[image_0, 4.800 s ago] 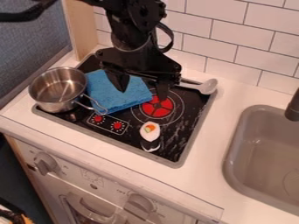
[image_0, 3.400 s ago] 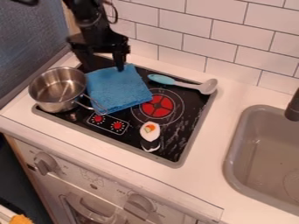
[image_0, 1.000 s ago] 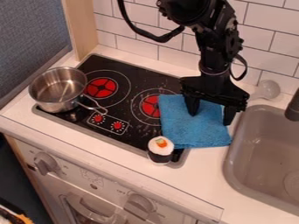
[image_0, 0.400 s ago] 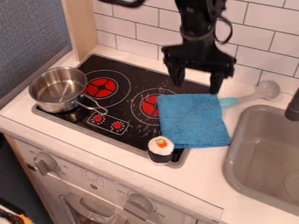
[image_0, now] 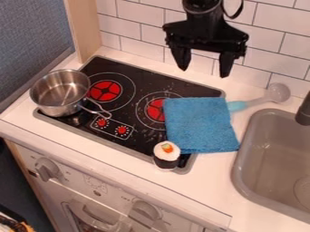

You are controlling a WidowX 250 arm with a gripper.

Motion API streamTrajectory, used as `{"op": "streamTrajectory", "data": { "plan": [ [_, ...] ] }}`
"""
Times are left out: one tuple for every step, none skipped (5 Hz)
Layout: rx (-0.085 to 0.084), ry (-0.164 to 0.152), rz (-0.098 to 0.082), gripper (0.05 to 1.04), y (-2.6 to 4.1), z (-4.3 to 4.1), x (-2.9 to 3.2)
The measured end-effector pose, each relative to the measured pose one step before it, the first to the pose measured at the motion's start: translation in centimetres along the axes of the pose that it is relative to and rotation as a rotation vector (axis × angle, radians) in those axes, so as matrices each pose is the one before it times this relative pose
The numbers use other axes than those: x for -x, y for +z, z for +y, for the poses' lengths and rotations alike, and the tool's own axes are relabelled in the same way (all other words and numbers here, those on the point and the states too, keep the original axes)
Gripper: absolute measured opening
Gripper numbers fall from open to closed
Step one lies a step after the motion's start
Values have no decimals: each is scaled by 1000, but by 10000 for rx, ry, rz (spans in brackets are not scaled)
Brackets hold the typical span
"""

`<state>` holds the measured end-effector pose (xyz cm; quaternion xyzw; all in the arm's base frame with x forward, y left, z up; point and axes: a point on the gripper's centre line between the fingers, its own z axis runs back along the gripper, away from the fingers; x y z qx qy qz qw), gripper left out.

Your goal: Moved the blue towel to the right side of the burner

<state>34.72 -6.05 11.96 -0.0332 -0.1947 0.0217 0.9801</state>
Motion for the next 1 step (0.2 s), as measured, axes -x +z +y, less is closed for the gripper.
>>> {"op": "streamTrajectory", "data": {
  "plan": [
    [11, 11, 3, 998, 0, -17, 4]
  ]
}}
